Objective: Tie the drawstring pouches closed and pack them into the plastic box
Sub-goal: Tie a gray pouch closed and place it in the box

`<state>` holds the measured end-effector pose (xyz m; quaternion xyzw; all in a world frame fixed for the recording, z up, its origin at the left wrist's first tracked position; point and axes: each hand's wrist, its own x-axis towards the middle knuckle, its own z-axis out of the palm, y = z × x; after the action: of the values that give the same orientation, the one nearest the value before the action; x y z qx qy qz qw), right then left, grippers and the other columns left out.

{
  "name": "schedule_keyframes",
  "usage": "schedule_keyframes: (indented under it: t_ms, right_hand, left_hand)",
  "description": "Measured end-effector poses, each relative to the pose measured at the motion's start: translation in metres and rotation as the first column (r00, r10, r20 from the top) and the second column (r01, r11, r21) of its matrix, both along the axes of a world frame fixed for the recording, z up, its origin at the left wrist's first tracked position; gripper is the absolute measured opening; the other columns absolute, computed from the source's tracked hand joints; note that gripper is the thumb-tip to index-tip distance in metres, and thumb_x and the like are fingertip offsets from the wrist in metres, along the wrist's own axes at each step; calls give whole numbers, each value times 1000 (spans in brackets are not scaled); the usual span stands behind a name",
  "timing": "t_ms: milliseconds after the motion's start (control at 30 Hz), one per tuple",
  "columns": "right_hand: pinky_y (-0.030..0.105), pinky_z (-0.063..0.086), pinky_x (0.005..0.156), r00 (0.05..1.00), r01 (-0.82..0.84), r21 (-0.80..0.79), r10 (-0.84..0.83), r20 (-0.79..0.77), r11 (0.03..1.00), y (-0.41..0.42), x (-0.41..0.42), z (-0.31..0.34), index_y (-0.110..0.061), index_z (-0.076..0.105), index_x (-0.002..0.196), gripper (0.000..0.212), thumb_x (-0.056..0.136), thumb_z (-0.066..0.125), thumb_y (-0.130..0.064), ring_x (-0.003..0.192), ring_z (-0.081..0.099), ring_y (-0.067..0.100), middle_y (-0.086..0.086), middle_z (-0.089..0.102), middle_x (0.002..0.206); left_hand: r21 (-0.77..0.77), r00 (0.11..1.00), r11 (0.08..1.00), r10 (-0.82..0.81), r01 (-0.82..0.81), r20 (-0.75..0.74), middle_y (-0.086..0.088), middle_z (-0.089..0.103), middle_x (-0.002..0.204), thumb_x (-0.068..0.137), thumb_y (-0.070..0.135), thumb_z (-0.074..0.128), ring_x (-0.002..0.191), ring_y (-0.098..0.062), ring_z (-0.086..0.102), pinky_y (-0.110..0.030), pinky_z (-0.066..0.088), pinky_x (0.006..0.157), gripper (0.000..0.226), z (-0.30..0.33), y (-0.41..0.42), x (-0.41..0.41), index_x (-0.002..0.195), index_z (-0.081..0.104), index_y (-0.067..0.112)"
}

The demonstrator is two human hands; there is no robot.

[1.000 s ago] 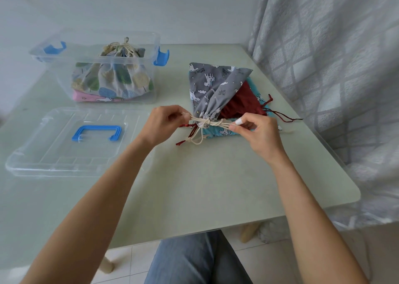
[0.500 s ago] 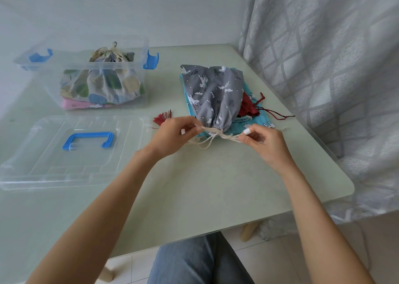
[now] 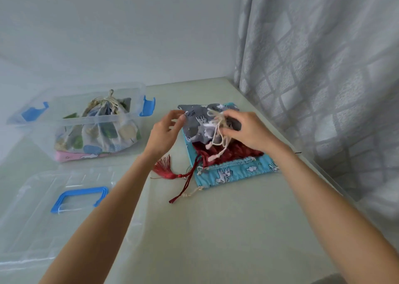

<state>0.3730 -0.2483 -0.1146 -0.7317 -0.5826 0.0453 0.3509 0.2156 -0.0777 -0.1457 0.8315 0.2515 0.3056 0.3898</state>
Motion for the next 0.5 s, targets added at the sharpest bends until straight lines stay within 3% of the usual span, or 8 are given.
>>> schedule_keyframes:
  t_ms: [67, 133, 200, 267, 400, 500]
  right_hand:
    - [28, 32, 61, 996, 74, 2, -74, -48, 997, 27, 35, 9, -13, 61, 90, 20, 83, 69, -29, 66, 50, 19, 6, 60, 76]
    - [30, 33, 68, 993, 107, -75, -110, -39, 991, 57, 67, 5, -11, 62, 91, 23, 83, 69, -31, 80, 54, 24, 8, 59, 85]
    - [29, 32, 72, 988, 156, -186, -151, 38, 970, 85, 91, -9, -14, 61, 91, 23, 83, 68, -35, 94, 52, 24, 8, 55, 94]
    - [31, 36, 81, 982, 185, -288, -167, 87, 940, 103, 107, -22, -15, 60, 101, 30, 82, 68, -37, 106, 51, 26, 12, 55, 108]
    - [29, 35, 96, 988, 124, -435, -153, -32, 892, 110, 116, -31, -16, 39, 136, 67, 80, 72, -31, 124, 46, 27, 16, 48, 135]
    - [33, 39, 100, 982, 188, -454, -183, 54, 871, 111, 121, -32, -14, 31, 143, 82, 76, 75, -34, 124, 47, 28, 16, 49, 135]
  left_hand:
    - [-147, 1000, 989, -24, 23, -1, 9, 60, 111, 94, 47, 42, 105, -11, 57, -20, 40, 80, 40, 2, 8, 12, 126, 48, 24]
    - [-209, 999, 978, -31, 21, -45, 2, 52, 129, 85, 61, 48, 112, -14, 54, -23, 41, 84, 60, -1, 16, 26, 134, 39, 28]
    - [-181, 986, 983, -13, -18, -167, -5, 42, 139, 70, 73, 57, 122, -21, 48, -34, 41, 97, 89, -6, 21, 40, 140, 28, 28]
    - [-113, 957, 992, 14, -48, -290, -11, 37, 141, 64, 70, 66, 128, -25, 41, -40, 37, 103, 105, -12, 24, 53, 145, 18, 24]
    - [5, 922, 998, 65, -68, -381, -15, 47, 133, 70, 49, 74, 122, -29, 45, -36, 40, 95, 101, -28, 25, 66, 146, 17, 16]
    - [84, 934, 990, 138, -116, -329, -12, 49, 130, 74, 30, 75, 116, -28, 50, -32, 39, 88, 82, -31, 25, 68, 141, 29, 16]
